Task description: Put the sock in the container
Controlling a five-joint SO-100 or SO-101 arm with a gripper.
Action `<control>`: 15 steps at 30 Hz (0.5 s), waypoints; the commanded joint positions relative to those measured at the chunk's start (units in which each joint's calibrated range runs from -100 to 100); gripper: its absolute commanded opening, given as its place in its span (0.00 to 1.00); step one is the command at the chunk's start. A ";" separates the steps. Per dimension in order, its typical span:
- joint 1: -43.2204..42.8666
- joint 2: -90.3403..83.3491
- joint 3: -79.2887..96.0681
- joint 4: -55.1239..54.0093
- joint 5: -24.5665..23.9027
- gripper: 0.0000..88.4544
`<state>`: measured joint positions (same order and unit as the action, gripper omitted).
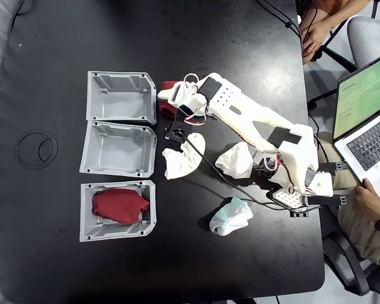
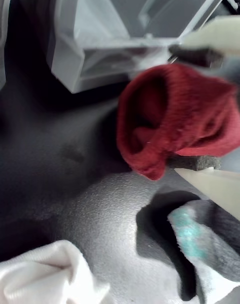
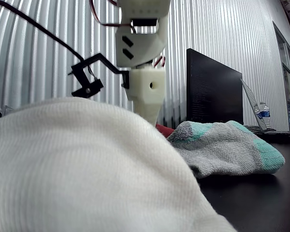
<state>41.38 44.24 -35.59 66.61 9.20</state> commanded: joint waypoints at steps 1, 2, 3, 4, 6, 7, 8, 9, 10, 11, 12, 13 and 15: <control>0.14 0.46 -3.82 0.94 0.04 0.16; 0.06 0.72 -3.82 1.02 -0.02 0.11; 0.06 0.55 -3.82 1.11 -0.13 0.05; 0.14 0.05 -3.82 1.11 0.10 0.01; 0.22 -1.29 -3.37 1.37 0.10 0.02; 0.30 -2.21 -3.46 2.13 -0.07 0.02; -0.01 -4.30 -3.73 4.10 -0.07 0.02; -0.25 -5.89 -3.73 5.21 -0.07 0.02; -0.72 -7.65 -3.73 6.23 -0.07 0.02; -1.35 -9.57 -3.73 7.00 -0.07 0.02; -2.06 -11.66 -3.55 7.77 -0.07 0.02; -3.00 -13.84 -3.37 8.62 -0.02 0.02; -5.29 -18.02 -3.19 10.67 0.04 0.02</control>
<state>39.58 36.96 -37.12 73.84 9.20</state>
